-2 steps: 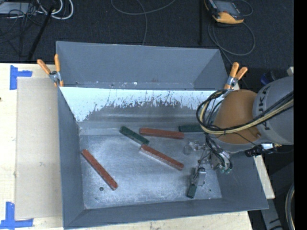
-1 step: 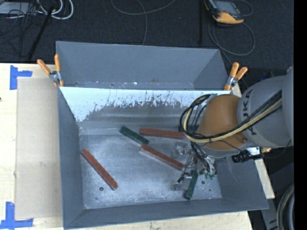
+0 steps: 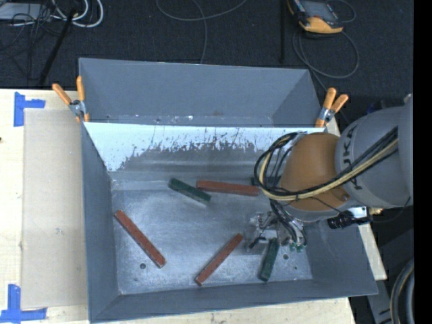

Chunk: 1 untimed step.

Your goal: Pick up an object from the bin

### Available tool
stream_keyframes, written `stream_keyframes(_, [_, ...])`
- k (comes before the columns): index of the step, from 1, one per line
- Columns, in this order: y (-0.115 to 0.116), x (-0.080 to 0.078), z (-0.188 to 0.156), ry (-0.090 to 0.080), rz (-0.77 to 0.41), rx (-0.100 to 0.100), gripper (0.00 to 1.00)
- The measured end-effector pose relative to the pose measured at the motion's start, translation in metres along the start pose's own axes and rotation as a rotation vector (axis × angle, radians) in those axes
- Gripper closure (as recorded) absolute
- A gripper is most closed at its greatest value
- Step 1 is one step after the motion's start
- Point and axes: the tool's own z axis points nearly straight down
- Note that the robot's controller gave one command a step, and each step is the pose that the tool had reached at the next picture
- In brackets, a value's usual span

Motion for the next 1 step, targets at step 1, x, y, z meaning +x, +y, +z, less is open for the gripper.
stream_keyframes(1, [-0.0001,0.0,0.0,0.0,-0.001,0.0,0.0])
